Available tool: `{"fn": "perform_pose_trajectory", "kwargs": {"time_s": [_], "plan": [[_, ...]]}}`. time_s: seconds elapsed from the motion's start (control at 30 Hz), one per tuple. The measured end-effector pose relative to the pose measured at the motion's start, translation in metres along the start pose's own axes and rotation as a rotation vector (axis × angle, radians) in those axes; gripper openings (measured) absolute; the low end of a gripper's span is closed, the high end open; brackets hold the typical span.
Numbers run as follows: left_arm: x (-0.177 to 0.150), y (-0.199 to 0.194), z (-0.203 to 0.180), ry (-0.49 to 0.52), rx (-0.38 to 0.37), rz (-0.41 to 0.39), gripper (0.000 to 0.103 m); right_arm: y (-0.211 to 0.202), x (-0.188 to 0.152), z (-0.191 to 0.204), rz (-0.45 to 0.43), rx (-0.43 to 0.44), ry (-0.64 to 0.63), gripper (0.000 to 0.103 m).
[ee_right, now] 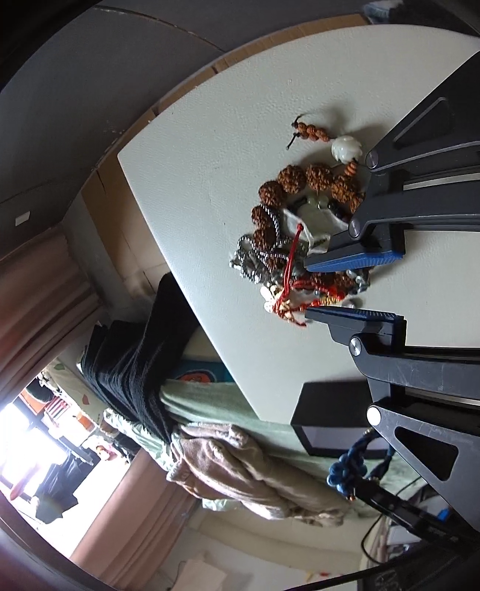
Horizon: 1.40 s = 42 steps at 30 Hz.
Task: Organize jewelry
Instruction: 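Lift the blue bracelet with the left tool while the right tool grasps the red string bracelet, then lower the red string bracelet into the black box and open the right tool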
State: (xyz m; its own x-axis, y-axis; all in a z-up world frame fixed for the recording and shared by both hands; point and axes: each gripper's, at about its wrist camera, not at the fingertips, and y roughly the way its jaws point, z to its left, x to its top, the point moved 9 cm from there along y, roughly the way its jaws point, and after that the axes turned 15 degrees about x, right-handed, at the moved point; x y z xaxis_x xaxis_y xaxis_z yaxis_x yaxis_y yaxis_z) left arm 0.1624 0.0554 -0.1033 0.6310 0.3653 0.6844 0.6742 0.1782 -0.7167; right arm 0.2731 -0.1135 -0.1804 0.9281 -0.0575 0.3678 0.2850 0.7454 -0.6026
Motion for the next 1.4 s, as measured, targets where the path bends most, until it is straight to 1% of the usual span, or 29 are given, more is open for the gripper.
{"fn": "perform_pose_trajectory", "kwargs": {"time_s": [0.13,0.2,0.23,0.47,0.5,0.53,0.57,0.73,0.83,1.0,1.07,1.1,1.17,1.23,1.3,1.4], "plan": [[-0.001,0.000,0.000,0.001,0.002,-0.001,0.008,0.011,-0.005,-0.004,0.029,-0.013,0.017,0.022],[0.000,0.000,0.000,-0.002,0.004,0.000,0.008,0.019,-0.007,-0.001,0.042,0.013,0.030,0.022],[0.000,0.001,0.001,-0.004,0.005,0.001,0.008,0.020,-0.007,-0.001,0.045,0.012,0.030,0.022],[0.001,0.003,0.002,-0.007,0.009,0.005,0.008,0.033,-0.004,-0.001,0.034,-0.143,-0.038,0.022],[0.001,0.003,0.002,-0.008,0.009,0.005,0.008,0.034,-0.003,-0.001,0.029,-0.158,-0.042,0.020],[0.001,0.003,0.003,-0.007,0.010,0.006,0.008,0.033,-0.002,-0.003,0.024,-0.165,-0.042,0.010],[0.002,0.003,0.004,-0.008,0.010,0.004,0.008,0.032,-0.001,-0.004,0.017,-0.180,-0.041,0.007],[0.011,0.000,0.016,-0.041,0.006,-0.020,0.008,0.023,0.001,-0.006,-0.004,-0.147,-0.024,0.005],[0.016,0.003,0.023,-0.061,0.006,-0.022,0.008,0.011,0.004,0.002,-0.038,-0.116,-0.031,0.005],[0.023,0.011,0.031,-0.089,0.008,-0.020,0.008,-0.002,0.006,0.028,-0.073,-0.032,-0.063,0.005],[0.025,0.018,0.033,-0.105,0.017,0.007,0.011,-0.006,0.006,0.045,-0.087,0.008,-0.092,0.005],[0.024,0.021,0.034,-0.107,0.020,0.025,0.014,-0.006,0.006,0.052,-0.091,0.024,-0.102,0.005],[0.020,0.028,0.036,-0.116,0.033,0.064,0.028,-0.007,0.004,0.067,-0.097,0.063,-0.125,0.005],[0.019,0.029,0.040,-0.128,0.052,0.067,0.056,-0.006,0.001,0.083,-0.097,0.107,-0.146,0.005],[0.020,0.025,0.045,-0.137,0.065,0.046,0.065,-0.001,-0.004,0.098,-0.087,0.154,-0.166,0.005],[0.023,0.018,0.054,-0.144,0.076,0.022,0.070,0.011,-0.010,0.116,-0.066,0.202,-0.182,0.005]]}}
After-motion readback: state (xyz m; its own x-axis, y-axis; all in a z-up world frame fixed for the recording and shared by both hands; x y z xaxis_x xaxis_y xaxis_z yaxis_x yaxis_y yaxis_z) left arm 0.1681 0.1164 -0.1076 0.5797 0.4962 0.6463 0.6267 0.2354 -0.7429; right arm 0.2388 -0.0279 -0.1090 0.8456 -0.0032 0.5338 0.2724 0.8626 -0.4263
